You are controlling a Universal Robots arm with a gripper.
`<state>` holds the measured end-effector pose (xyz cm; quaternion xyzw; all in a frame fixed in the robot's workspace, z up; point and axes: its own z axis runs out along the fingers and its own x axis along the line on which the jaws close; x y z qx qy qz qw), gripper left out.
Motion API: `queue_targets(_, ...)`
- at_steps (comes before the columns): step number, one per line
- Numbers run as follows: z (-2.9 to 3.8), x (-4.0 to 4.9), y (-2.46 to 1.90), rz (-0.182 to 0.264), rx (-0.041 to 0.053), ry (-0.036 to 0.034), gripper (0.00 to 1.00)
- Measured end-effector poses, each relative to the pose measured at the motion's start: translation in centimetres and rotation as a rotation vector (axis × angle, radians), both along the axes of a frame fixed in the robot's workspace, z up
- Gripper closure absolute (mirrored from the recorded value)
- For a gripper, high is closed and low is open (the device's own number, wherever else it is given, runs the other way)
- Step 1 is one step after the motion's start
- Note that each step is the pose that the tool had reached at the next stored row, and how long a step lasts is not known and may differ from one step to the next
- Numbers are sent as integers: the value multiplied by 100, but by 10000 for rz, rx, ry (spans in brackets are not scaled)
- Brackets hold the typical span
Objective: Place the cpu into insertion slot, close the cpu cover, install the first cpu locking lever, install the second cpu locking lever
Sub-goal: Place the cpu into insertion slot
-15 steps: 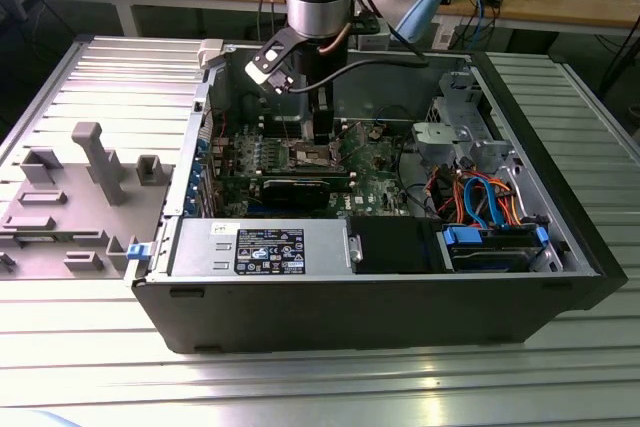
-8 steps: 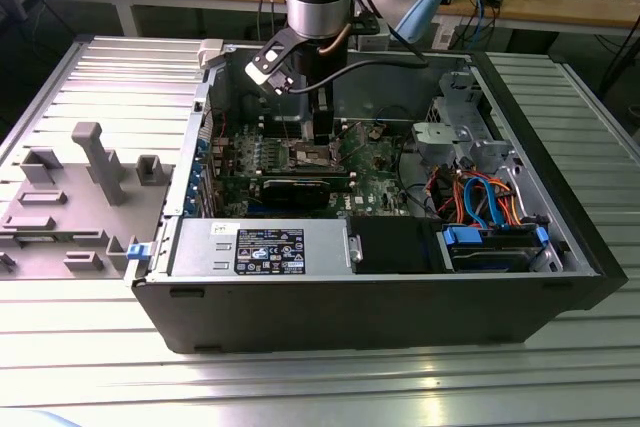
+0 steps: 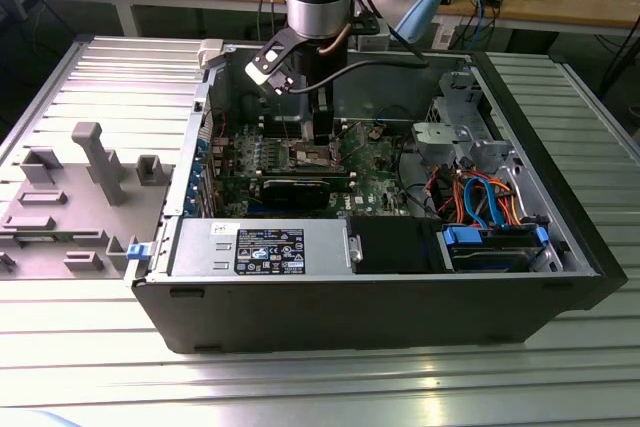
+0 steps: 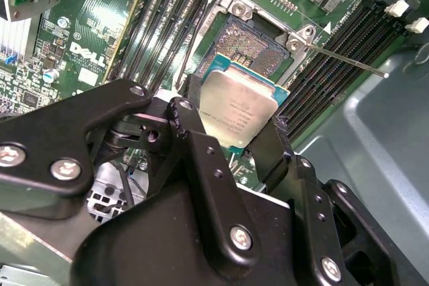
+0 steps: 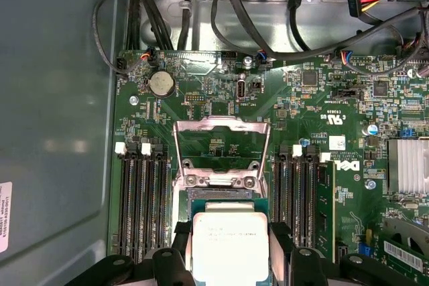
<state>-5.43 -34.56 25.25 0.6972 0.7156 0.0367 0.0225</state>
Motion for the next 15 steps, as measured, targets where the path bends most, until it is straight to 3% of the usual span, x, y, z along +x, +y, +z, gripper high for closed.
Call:
queue_targets(5, -58, 0, 1, -2, -3, 2, 46)
queue_targets(15, -278, 0, 41, -184, -4, 3, 46)
